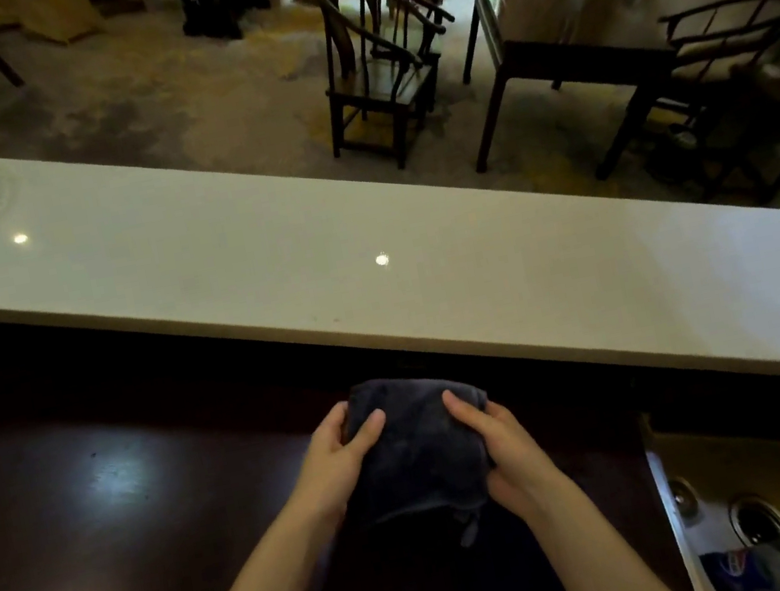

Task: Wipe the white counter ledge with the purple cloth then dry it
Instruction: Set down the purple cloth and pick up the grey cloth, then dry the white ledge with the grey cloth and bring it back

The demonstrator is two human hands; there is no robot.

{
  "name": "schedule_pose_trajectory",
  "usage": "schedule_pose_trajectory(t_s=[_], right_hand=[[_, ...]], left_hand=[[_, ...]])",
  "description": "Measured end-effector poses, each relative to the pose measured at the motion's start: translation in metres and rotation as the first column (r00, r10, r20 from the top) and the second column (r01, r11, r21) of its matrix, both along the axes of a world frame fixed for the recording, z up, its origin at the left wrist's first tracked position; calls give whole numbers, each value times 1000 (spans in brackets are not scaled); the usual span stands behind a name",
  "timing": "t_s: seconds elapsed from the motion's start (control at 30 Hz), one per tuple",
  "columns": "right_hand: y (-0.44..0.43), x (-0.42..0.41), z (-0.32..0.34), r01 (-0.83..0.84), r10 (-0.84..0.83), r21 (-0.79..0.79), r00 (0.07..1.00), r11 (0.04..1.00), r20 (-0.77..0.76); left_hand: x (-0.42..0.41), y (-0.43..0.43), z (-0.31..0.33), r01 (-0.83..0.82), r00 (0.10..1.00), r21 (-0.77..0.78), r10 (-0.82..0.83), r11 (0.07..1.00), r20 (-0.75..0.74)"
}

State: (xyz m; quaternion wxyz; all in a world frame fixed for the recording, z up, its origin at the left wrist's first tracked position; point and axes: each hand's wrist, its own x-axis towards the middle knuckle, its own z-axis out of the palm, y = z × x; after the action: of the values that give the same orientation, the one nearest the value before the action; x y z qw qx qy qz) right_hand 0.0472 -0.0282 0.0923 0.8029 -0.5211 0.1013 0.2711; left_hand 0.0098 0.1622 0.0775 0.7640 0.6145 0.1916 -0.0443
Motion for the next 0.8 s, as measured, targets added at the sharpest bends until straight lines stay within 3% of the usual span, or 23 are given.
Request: schedule_pose_trajectory(t_s=[0.13, 0.33, 0.47, 0.6, 0.73, 0.8], right_hand=[[-9, 12, 39, 23, -30, 190, 999, 982, 31], [-17, 27, 86, -39, 17, 325, 997, 945, 70], [-19, 38, 106, -110, 79, 260, 989, 959, 126], [-27, 47, 113, -17, -29, 217, 979, 976, 203], [-45, 51, 124, 182, -200, 88, 933, 979, 300], [-62, 54, 125, 301, -274, -23, 894, 953, 355]], left_hand=[[21, -7, 47, 30, 985, -27, -25, 999, 169], [48, -17, 104, 53, 955, 5, -52, 999, 291], [62, -28, 129, 49, 925, 111, -87, 993, 370], [73, -30, 139, -36, 896, 334, -118, 942, 429], [80, -20, 129, -116, 897, 556, -153, 823, 414], [83, -9, 117, -130, 920, 706, -182, 696, 348]])
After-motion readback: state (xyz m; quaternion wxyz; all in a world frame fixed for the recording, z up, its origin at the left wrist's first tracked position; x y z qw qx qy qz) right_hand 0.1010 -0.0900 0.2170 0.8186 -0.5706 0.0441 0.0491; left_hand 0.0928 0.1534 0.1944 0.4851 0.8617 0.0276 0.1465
